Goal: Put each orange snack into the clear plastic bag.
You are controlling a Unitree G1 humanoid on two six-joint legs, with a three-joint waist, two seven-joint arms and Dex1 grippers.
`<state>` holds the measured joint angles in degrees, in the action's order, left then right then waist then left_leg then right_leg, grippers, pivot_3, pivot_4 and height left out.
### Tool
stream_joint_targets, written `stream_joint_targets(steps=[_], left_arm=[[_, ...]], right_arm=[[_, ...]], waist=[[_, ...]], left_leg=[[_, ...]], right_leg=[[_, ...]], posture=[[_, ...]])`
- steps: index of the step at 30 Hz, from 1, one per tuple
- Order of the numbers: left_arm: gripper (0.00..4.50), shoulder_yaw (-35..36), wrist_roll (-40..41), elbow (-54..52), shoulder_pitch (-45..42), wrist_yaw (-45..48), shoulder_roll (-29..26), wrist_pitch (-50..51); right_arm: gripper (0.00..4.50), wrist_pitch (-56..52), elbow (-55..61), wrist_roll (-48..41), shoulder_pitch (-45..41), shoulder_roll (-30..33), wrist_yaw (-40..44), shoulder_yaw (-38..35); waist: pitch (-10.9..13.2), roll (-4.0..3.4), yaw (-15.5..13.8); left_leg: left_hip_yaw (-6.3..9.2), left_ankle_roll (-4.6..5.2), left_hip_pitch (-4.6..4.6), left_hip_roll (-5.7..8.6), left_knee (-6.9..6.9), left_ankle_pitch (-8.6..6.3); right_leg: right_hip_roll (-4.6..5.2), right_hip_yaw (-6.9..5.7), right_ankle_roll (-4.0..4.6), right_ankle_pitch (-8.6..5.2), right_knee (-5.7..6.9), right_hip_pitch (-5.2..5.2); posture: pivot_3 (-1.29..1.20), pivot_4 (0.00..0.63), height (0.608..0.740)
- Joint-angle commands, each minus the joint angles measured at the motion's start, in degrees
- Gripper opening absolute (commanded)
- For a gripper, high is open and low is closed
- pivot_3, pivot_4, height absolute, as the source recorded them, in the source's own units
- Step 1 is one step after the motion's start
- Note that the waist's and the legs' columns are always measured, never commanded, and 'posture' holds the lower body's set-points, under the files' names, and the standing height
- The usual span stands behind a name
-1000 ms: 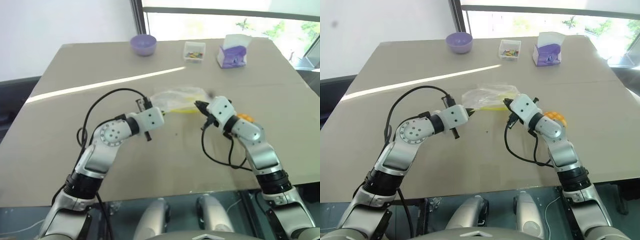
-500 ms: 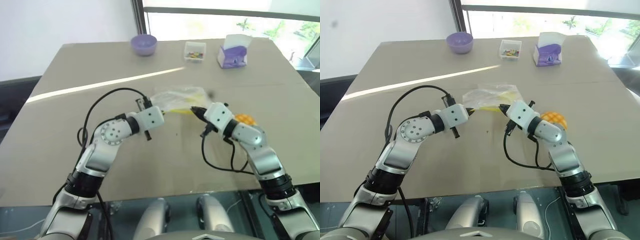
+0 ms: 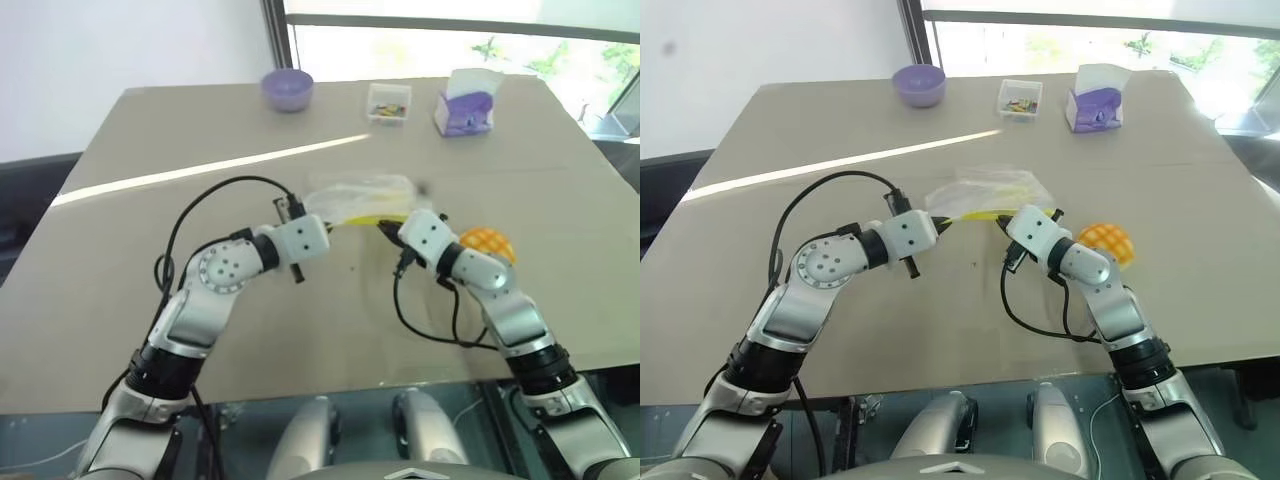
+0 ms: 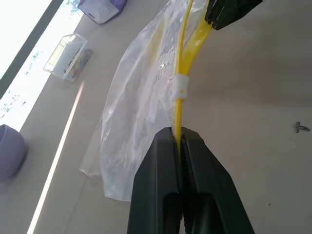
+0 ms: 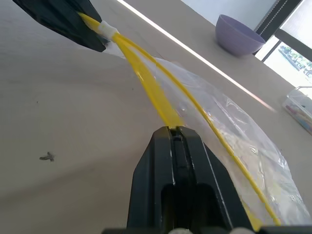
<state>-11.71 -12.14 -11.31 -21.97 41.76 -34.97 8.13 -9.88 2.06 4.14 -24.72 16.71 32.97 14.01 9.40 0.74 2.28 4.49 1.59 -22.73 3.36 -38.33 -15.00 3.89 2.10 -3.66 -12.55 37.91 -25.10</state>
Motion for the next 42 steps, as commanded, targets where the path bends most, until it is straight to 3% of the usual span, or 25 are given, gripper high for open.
stream_joint_targets(steps=[1, 10, 13, 16, 19, 24, 29, 32, 34, 36, 40, 41, 42], left_arm=[[0.00, 0.2, -0.4, -2.6, 0.3, 0.2, -1.2, -2.7], [0.00, -0.1, -1.4, -2.4, 0.8, 0.4, -1.9, -4.2], [0.00, -0.3, -1.6, -2.4, 0.7, 0.6, -1.8, -4.9], [0.00, -0.6, -1.5, -2.6, 0.6, 0.7, -1.4, -5.1], [0.00, -0.6, -1.3, -2.6, 0.6, 0.8, -1.2, -5.3], [0.00, -0.6, -1.3, -2.3, 0.5, 0.8, -0.7, -5.5], [0.00, -0.8, -1.5, -1.6, 0.0, 0.8, -0.2, -5.9], [0.00, -0.9, -1.7, -1.0, -0.4, 0.5, 0.1, -6.0], [0.00, -0.9, -1.8, -1.0, -0.4, 0.3, 0.3, -5.8], [0.00, -0.8, -1.8, -0.9, -0.3, 0.2, 0.5, -5.7], [0.00, -0.7, -1.7, -1.0, 0.0, -0.1, 0.6, -5.6], [0.00, -0.7, -1.7, -1.0, 0.0, -0.1, 0.6, -5.6], [0.00, -0.7, -1.7, -1.0, 0.0, -0.2, 0.6, -5.5]], right_arm=[[0.04, -1.8, 0.9, -3.0, -1.8, -2.2, -0.6, -1.6], [0.04, -8.7, 3.4, -10.1, -1.6, -3.7, 2.3, -3.3], [0.04, -10.2, 1.2, -9.4, -2.4, -6.4, -3.2, -4.8], [0.87, -7.9, -0.9, -2.8, -2.0, -7.4, -9.8, -2.2], [2.32, -6.0, -2.5, 0.9, -2.2, -8.2, -11.8, 0.7], [2.32, -6.2, -4.4, 4.2, -5.2, -6.0, -7.1, 5.9], [2.32, 4.9, -9.6, 18.9, -8.8, 2.0, -10.4, 13.8], [3.13, 8.9, -13.2, 23.7, -9.9, 5.6, -11.1, 15.9], [4.00, 10.2, -14.2, 25.6, -10.1, 6.6, -11.8, 15.9], [4.47, 11.0, -14.8, 26.6, -10.1, 6.9, -12.4, 15.4], [4.47, 12.2, -15.7, 27.3, -10.2, 6.9, -12.9, 14.3], [4.05, 12.2, -15.9, 27.0, -10.1, 6.9, -12.4, 14.0], [3.89, 12.3, -16.1, 26.9, -10.0, 6.9, -12.2, 13.8]], waist=[[0.0, 0.00, -0.1], [0.0, 0.00, -0.2], [0.0, 0.00, -0.1], [0.0, -0.01, -0.1], [0.0, -0.01, -0.1], [0.0, -0.01, 0.1], [0.0, -0.01, -0.1], [0.0, 0.00, -0.1], [0.0, 0.00, 0.0], [0.0, 0.02, 0.0], [0.0, 0.02, 0.0], [0.0, 0.02, 0.0], [0.0, 0.02, 0.0]], left_leg=[[0.01, 0.00, 0.00, 0.00, 0.00, 0.00], [0.02, 0.08, -0.01, 0.01, 0.00, -0.05], [0.02, 0.08, -0.01, 0.01, 0.00, -0.05], [0.02, 0.04, -0.01, 0.00, 0.00, -0.03], [0.01, -0.05, -0.01, 0.02, 0.00, 0.03], [-0.02, -0.02, -0.01, 0.03, 0.00, 0.01], [0.00, -0.03, -0.01, 0.06, -0.01, 0.02], [0.00, -0.09, -0.01, 0.06, 0.00, 0.05], [-0.01, -0.10, 0.00, 0.05, 0.01, 0.06], [-0.01, -0.10, 0.02, 0.02, 0.00, 0.06], [-0.01, -0.09, 0.03, 0.02, -0.01, 0.05], [-0.01, -0.09, 0.04, 0.02, -0.01, 0.05], [-0.01, -0.08, 0.05, 0.02, -0.02, 0.05]], right_leg=[[0.00, -0.01, 0.00, 0.00, 0.00, 0.00], [0.01, -0.01, 0.00, 0.00, -0.01, 0.00], [0.01, -0.02, 0.00, 0.00, -0.01, 0.00], [0.01, -0.01, 0.00, 0.00, 0.01, -0.01], [0.02, -0.01, 0.00, 0.00, 0.00, -0.01], [0.01, 0.00, 0.00, 0.00, 0.01, -0.01], [0.02, -0.03, 0.00, 0.00, -0.01, 0.00], [0.02, -0.04, 0.00, 0.00, -0.03, 0.01], [0.01, -0.02, 0.00, 0.00, -0.02, 0.00], [-0.02, -0.02, 0.00, 0.00, -0.02, 0.03], [-0.02, -0.02, 0.00, 0.00, -0.02, 0.05], [-0.01, -0.02, 0.00, 0.00, -0.02, 0.06], [-0.01, -0.02, 0.00, 0.00, -0.02, 0.07]], posture=[[0.00, 0.150, 0.740], [0.00, 0.150, 0.740], [0.00, 0.150, 0.740], [0.00, 0.150, 0.740], [0.00, 0.150, 0.740], [0.00, 0.150, 0.740], [0.00, 0.150, 0.740], [0.00, 0.150, 0.740], [0.00, 0.150, 0.740], [0.00, 0.150, 0.740], [0.00, 0.150, 0.740], [0.00, 0.150, 0.740], [0.00, 0.150, 0.740]])
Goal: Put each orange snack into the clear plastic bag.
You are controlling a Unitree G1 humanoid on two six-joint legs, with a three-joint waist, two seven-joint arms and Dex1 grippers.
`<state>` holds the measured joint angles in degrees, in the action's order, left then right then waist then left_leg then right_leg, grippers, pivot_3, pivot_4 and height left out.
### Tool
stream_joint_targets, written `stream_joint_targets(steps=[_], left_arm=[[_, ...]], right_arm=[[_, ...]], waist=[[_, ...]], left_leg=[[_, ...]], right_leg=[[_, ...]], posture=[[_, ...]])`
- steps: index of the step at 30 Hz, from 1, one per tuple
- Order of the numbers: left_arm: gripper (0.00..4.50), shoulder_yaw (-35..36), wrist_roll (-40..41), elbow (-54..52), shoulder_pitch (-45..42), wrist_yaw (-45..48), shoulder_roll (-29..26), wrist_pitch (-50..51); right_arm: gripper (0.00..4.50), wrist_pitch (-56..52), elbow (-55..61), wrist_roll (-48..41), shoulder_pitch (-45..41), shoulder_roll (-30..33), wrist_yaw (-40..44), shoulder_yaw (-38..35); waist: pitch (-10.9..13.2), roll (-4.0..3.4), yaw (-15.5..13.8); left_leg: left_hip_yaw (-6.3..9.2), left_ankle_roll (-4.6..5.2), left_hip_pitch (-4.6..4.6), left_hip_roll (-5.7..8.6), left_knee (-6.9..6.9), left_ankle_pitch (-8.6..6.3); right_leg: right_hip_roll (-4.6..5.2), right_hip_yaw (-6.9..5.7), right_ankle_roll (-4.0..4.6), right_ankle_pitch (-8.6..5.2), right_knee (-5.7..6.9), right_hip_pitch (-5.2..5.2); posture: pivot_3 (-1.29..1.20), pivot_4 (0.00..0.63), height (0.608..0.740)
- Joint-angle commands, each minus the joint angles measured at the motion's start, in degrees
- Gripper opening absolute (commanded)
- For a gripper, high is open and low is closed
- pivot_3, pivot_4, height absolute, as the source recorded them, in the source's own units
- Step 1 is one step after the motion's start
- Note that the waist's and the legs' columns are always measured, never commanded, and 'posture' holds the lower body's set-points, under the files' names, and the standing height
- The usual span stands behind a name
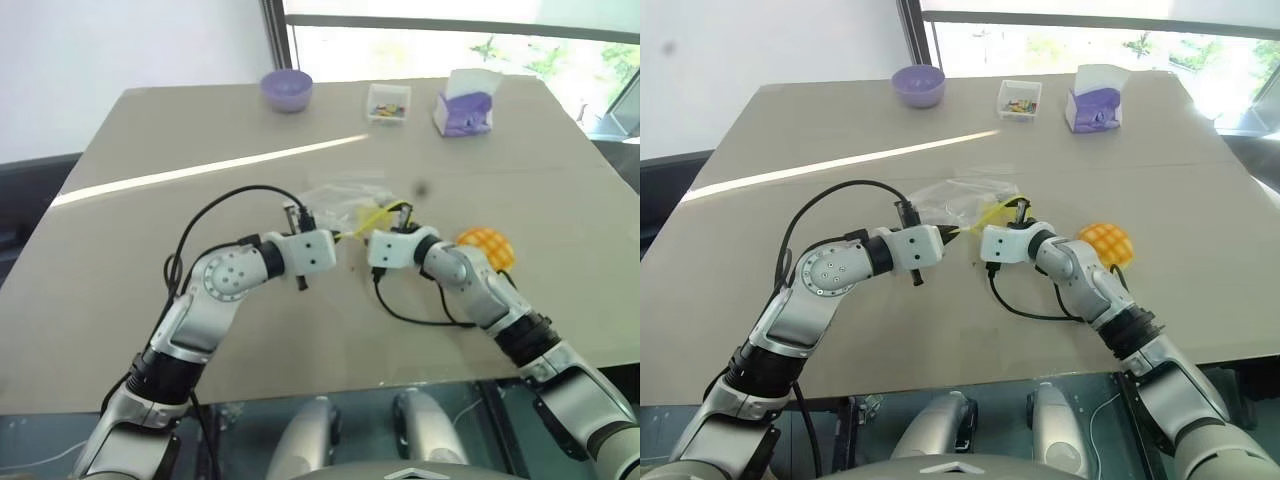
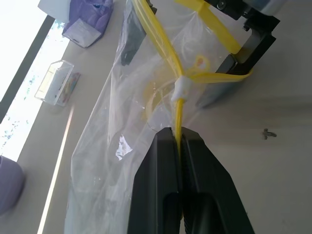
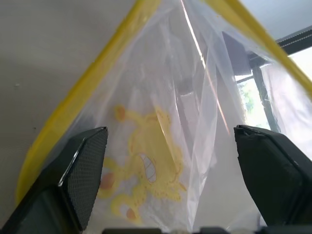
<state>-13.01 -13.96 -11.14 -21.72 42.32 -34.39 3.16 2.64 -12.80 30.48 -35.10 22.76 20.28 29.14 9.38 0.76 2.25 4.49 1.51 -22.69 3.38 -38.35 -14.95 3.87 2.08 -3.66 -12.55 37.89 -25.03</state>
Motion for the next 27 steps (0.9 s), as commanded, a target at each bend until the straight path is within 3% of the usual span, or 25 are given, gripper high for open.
stream_joint_targets(steps=[1, 5, 7, 8, 11, 14, 18, 21, 22, 23, 25, 27], left_arm=[[0.00, 0.7, 0.1, -1.2, -0.2, -0.8, 0.1, -0.5], [0.00, 0.7, 0.2, -1.1, -0.4, -0.9, 0.2, -0.4], [0.00, 0.6, 0.2, -1.0, -0.5, -0.9, 0.2, -0.3], [0.00, 0.6, 0.2, -1.0, -0.6, -0.9, 0.3, -0.2], [0.00, 0.6, 0.2, -0.7, -0.9, -0.9, 0.5, -0.1], [0.00, 0.5, 0.2, -0.4, -1.3, -1.0, 0.7, 0.0], [0.00, 0.5, 0.1, -0.3, -1.3, -1.0, 1.0, 0.1], [0.00, 0.5, 0.0, -0.4, -1.2, -1.0, 1.2, 0.3], [0.00, 0.5, 0.1, -0.4, -1.2, -1.0, 1.2, 0.4], [0.00, 0.5, 0.1, -0.4, -1.2, -1.0, 1.2, 0.4], [0.00, 0.5, 0.1, -0.4, -1.2, -1.0, 1.2, 0.4], [0.00, 0.5, 0.1, -0.6, -1.1, -1.1, 1.2, 0.6]], right_arm=[[3.62, -0.2, -1.4, 0.5, 0.3, 0.8, 0.6, -1.4], [1.49, -0.1, -1.6, 1.2, 0.1, 0.8, 0.5, -1.7], [0.83, -0.1, -1.8, 1.7, 0.1, 0.9, 0.3, -1.7], [0.13, -0.1, -1.9, 2.0, 0.1, 0.8, 0.1, -1.7], [0.05, -0.3, -2.0, 2.2, 0.2, 0.6, 0.3, -1.9], [0.83, -0.6, -1.6, 2.0, 0.7, 0.7, 1.4, -2.1], [2.69, -0.7, -1.8, 3.4, 0.7, 0.7, 0.0, -2.4], [2.52, -1.1, -1.7, 3.8, 0.7, 0.6, -0.1, -2.9], [2.03, -1.2, -1.7, 3.2, 0.7, 0.5, 0.5, -3.1], [1.83, -1.4, -1.7, 2.8, 0.7, 0.4, 1.0, -3.3], [0.65, -1.5, -1.5, 2.7, 0.8, 0.3, 1.1, -3.4], [0.13, -1.5, -1.2, 2.8, 1.1, 0.5, 1.1, -3.4]], waist=[[0.0, 0.00, 0.0], [0.0, 0.00, -0.1], [0.0, 0.00, -0.1], [0.0, 0.00, -0.1], [0.0, 0.00, 0.0], [0.0, 0.00, 0.0], [0.0, 0.01, 0.0], [0.0, 0.01, 0.0], [0.0, 0.01, 0.0], [0.0, 0.01, 0.0], [0.0, 0.01, 0.0], [0.0, 0.01, 0.0]], left_leg=[[0.00, 0.00, 0.00, 0.00, 0.00, 0.00], [0.01, 0.00, 0.00, 0.01, 0.00, 0.00], [0.01, 0.00, 0.00, 0.01, 0.00, 0.00], [0.01, -0.01, 0.00, 0.01, 0.00, 0.00], [0.01, 0.00, 0.00, 0.01, 0.00, 0.00], [0.01, -0.01, 0.00, 0.01, 0.00, 0.00], [0.01, -0.01, 0.00, 0.01, 0.00, 0.00], [0.01, -0.01, 0.01, 0.01, 0.00, 0.00], [0.01, -0.01, 0.01, 0.01, 0.00, 0.00], [0.01, -0.01, 0.01, 0.01, 0.00, 0.00], [0.00, 0.00, 0.01, 0.01, 0.00, 0.00], [0.00, -0.01, 0.01, 0.01, 0.00, 0.00]], right_leg=[[0.00, 0.00, 0.00, 0.00, 0.00, 0.00], [0.01, 0.00, 0.00, 0.00, -0.01, 0.00], [0.01, 0.00, 0.00, 0.00, -0.01, 0.00], [0.00, 0.00, 0.00, 0.00, -0.01, 0.00], [0.00, 0.00, 0.00, 0.00, -0.01, 0.00], [0.00, 0.00, 0.00, 0.00, -0.01, 0.00], [0.01, 0.00, 0.00, 0.00, -0.01, 0.01], [0.00, 0.00, 0.00, 0.00, 0.00, 0.00], [0.00, 0.00, 0.00, 0.00, 0.00, 0.00], [0.00, 0.00, 0.00, 0.00, 0.00, 0.00], [0.00, 0.00, 0.00, 0.00, -0.01, 0.00], [0.00, 0.01, 0.00, 0.00, -0.01, 0.00]], posture=[[0.00, 0.150, 0.740], [0.00, 0.150, 0.740], [0.00, 0.150, 0.740], [0.00, 0.150, 0.740], [0.00, 0.150, 0.740], [0.00, 0.150, 0.740], [0.00, 0.150, 0.740], [0.00, 0.150, 0.740], [0.00, 0.150, 0.740], [0.00, 0.150, 0.740], [0.00, 0.150, 0.740], [0.00, 0.150, 0.740]])
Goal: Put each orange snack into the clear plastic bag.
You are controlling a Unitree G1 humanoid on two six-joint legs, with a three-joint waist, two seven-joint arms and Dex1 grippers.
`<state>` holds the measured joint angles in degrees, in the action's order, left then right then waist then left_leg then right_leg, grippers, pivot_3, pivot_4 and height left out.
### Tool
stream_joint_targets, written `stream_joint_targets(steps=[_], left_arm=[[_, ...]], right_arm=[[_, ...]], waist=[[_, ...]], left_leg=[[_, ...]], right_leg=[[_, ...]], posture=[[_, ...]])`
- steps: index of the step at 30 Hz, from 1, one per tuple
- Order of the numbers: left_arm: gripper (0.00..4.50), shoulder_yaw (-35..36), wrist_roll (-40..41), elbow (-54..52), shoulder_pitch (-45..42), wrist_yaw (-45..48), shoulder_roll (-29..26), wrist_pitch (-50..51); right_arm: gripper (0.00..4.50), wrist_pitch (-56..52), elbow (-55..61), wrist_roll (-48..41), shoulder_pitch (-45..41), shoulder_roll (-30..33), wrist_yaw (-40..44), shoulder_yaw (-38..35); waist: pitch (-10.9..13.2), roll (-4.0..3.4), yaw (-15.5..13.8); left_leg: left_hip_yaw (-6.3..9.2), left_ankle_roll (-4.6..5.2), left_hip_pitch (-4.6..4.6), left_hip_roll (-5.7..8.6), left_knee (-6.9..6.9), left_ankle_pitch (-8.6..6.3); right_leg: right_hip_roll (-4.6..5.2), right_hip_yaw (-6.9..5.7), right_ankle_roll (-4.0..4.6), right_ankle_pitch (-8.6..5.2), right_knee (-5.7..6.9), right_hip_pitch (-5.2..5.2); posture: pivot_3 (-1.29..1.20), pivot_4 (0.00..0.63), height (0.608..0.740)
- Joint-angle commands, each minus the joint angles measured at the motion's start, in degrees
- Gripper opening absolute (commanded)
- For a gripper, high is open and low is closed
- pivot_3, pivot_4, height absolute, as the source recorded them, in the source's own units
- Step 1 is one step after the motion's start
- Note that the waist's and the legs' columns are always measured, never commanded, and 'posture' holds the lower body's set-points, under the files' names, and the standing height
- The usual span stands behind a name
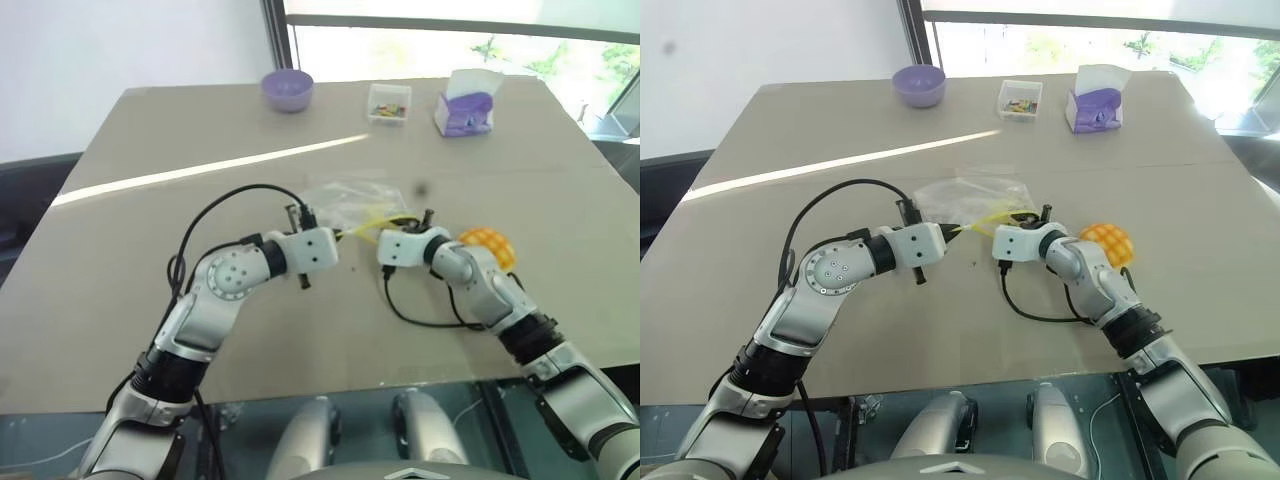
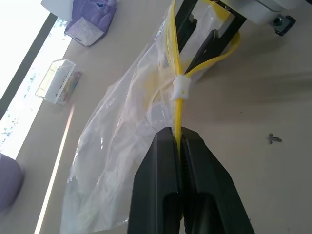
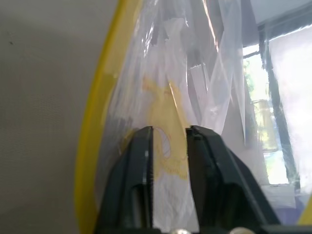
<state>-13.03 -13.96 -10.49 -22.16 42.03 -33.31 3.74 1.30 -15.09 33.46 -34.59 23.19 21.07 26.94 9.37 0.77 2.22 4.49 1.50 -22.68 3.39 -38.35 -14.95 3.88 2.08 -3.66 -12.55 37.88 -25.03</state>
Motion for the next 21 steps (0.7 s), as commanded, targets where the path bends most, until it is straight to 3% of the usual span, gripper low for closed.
stream_joint_targets(steps=[1, 9, 13, 19, 21], left_arm=[[0.00, 0.6, 0.0, -1.4, -0.6, -0.8, 0.2, 0.0], [0.00, 0.5, 0.1, -1.4, -0.6, -0.7, 0.2, 0.2], [0.00, 0.4, 0.1, -1.5, -0.6, -0.7, 0.3, 0.2], [0.00, 0.1, 0.0, -1.1, -0.8, -0.9, 0.8, 0.2], [0.00, 0.1, 0.0, -0.9, -0.9, -1.0, 0.9, 0.3]], right_arm=[[0.13, -0.2, 1.1, -0.2, 0.6, 0.1, 0.3, -1.3], [0.13, -0.7, 1.3, -0.6, 0.8, -0.3, -0.2, -2.4], [1.19, -1.6, 2.4, -1.2, 1.6, -0.4, 1.4, -2.4], [4.07, -1.4, 2.6, -0.4, 1.8, -0.3, 1.2, -2.8], [4.43, -1.3, 2.8, 0.1, 1.9, -0.1, 1.1, -2.7]], waist=[[0.0, 0.00, 0.0], [0.0, 0.00, 0.0], [0.0, 0.00, 0.0], [0.0, 0.01, 0.1], [0.0, 0.01, 0.2]], left_leg=[[0.00, 0.00, 0.00, 0.00, 0.00, 0.00], [0.00, 0.00, 0.00, 0.00, 0.00, 0.00], [0.00, 0.00, 0.00, 0.00, 0.00, 0.00], [0.00, 0.01, 0.02, -0.01, 0.00, -0.01], [0.00, 0.01, 0.02, -0.02, 0.00, 0.00]], right_leg=[[0.00, 0.00, 0.00, 0.00, 0.00, 0.00], [0.00, 0.00, 0.00, 0.00, 0.00, 0.00], [0.00, 0.00, 0.00, 0.00, 0.00, 0.00], [-0.01, 0.00, 0.00, 0.00, 0.01, 0.00], [-0.03, 0.01, 0.00, 0.00, 0.01, 0.00]], posture=[[0.00, 0.150, 0.740], [0.00, 0.150, 0.740], [0.00, 0.150, 0.740], [0.00, 0.150, 0.740], [0.00, 0.150, 0.740]])
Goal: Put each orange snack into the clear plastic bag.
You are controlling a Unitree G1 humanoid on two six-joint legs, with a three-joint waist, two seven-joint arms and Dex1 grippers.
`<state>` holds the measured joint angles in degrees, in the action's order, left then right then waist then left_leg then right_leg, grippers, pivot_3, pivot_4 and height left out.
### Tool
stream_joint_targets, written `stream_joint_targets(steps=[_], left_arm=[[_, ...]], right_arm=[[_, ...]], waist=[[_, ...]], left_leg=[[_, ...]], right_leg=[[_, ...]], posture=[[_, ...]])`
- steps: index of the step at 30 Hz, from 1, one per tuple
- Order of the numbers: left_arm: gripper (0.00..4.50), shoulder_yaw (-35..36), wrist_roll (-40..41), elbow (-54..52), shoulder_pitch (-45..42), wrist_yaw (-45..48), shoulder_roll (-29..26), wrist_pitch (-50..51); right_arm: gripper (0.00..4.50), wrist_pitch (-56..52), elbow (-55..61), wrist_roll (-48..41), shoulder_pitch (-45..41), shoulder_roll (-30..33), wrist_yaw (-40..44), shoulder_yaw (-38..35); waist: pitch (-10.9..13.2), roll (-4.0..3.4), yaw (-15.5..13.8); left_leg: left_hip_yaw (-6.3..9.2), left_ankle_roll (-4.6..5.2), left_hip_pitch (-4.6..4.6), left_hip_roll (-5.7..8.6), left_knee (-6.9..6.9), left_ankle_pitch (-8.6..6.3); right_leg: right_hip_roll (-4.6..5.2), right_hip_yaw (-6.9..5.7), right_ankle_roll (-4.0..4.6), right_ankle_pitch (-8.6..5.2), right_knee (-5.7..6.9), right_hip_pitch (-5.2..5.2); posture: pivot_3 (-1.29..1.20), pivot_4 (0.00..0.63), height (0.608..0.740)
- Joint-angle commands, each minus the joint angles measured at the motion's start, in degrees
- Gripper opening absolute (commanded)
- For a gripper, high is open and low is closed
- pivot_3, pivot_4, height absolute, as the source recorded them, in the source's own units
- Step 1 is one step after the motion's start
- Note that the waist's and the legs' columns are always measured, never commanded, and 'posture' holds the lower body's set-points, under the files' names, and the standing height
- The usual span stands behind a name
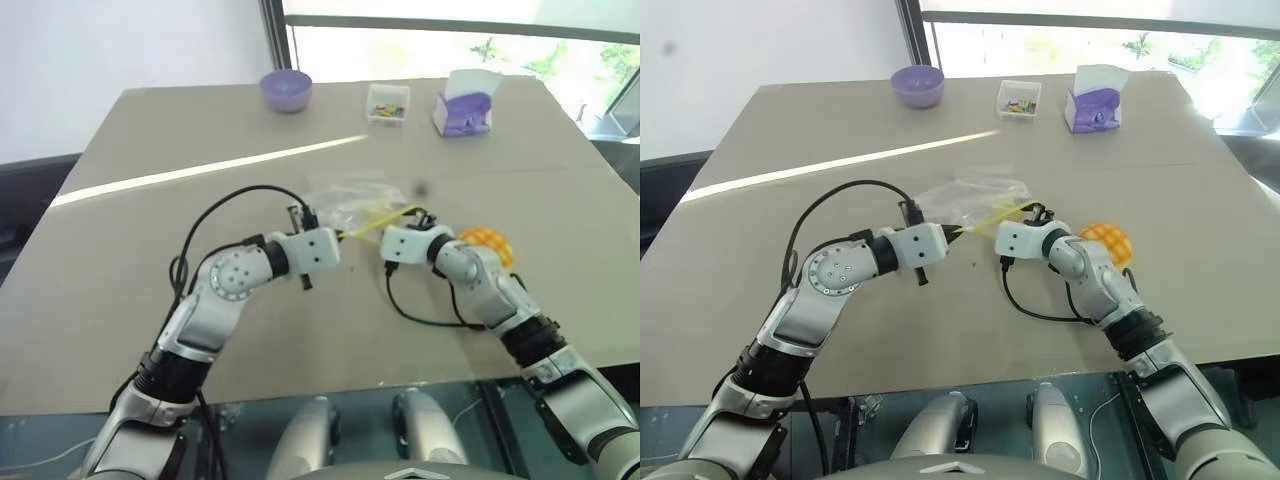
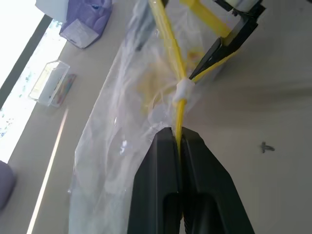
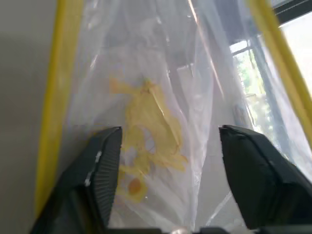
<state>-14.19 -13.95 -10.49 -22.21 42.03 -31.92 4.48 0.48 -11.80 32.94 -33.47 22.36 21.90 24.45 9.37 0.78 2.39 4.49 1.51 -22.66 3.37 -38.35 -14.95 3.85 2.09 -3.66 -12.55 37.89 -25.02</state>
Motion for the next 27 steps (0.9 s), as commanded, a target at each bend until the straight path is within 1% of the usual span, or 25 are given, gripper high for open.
stream_joint_targets(steps=[1, 7, 10, 13, 16, 20, 23, 27], left_arm=[[0.00, 1.2, 0.0, -0.8, -0.9, -1.1, -0.4, -0.4], [0.00, 1.9, -0.9, 2.1, -1.8, -3.3, 0.6, 2.1], [0.00, 3.4, -0.8, 5.6, -3.4, -5.4, 1.8, 6.0], [0.00, 3.9, -0.4, 8.0, -4.9, -6.4, 2.0, 7.7], [0.00, 4.0, -0.1, 9.5, -5.7, -7.1, 2.3, 8.2], [0.00, 4.3, 1.0, 10.7, -6.4, -7.3, 3.3, 8.3], [0.00, 5.0, 2.5, 11.9, -7.2, -7.2, 3.8, 8.6], [0.00, 5.7, 5.0, 13.5, -8.1, -6.6, 4.4, 6.9]], right_arm=[[4.43, -0.4, -0.3, 0.8, 0.9, 0.9, 0.4, -0.2], [4.43, -0.5, 0.8, 0.4, 2.1, 1.8, 1.6, -0.7], [4.43, -0.8, 5.2, -5.6, 4.0, 2.5, 5.3, -4.1], [4.43, -1.7, 9.7, -10.6, 5.4, 3.7, 8.5, -7.3], [4.43, -2.2, 12.1, -13.3, 6.1, 4.7, 9.5, -9.6], [4.43, -8.1, 19.0, -22.8, 8.9, 4.0, 13.8, -14.8], [4.43, -14.6, 27.0, -29.3, 12.9, 5.1, 16.2, -19.8], [4.43, -21.2, 31.4, -31.1, 19.5, 7.9, 14.7, -26.0]], waist=[[0.0, 0.00, 0.0], [0.0, 0.00, -0.2], [0.0, 0.01, -0.2], [0.0, 0.00, -0.2], [0.0, 0.00, -0.2], [0.0, 0.00, -0.3], [0.0, 0.01, -0.6], [0.0, 0.01, -1.5]], left_leg=[[0.00, 0.00, 0.01, -0.01, 0.00, 0.00], [0.00, 0.00, 0.01, 0.01, -0.01, 0.00], [0.01, 0.01, 0.01, 0.01, -0.01, 0.00], [0.04, 0.09, 0.01, 0.01, -0.01, -0.05], [0.04, 0.16, 0.01, 0.02, -0.03, -0.09], [0.10, 0.13, 0.01, 0.00, -0.01, -0.08], [0.11, 0.18, -0.03, 0.01, -0.03, -0.10], [0.16, 0.22, -0.03, 0.04, -0.07, -0.13]], right_leg=[[-0.01, 0.01, 0.00, 0.00, 0.01, 0.00], [0.01, 0.00, 0.00, 0.00, 0.00, 0.02], [0.00, -0.01, 0.00, 0.00, 0.00, 0.02], [0.00, -0.03, 0.00, 0.00, -0.02, 0.06], [0.01, -0.03, -0.01, 0.00, -0.02, 0.07], [0.00, -0.08, 0.00, 0.00, -0.02, 0.07], [0.06, -0.10, 0.00, 0.00, -0.05, 0.08], [0.11, -0.18, -0.01, 0.00, -0.08, 0.15]], posture=[[0.00, 0.150, 0.740], [0.00, 0.150, 0.740], [0.00, 0.150, 0.740], [0.00, 0.150, 0.740], [0.00, 0.150, 0.740], [0.00, 0.150, 0.740], [0.00, 0.150, 0.740], [0.00, 0.150, 0.740]])
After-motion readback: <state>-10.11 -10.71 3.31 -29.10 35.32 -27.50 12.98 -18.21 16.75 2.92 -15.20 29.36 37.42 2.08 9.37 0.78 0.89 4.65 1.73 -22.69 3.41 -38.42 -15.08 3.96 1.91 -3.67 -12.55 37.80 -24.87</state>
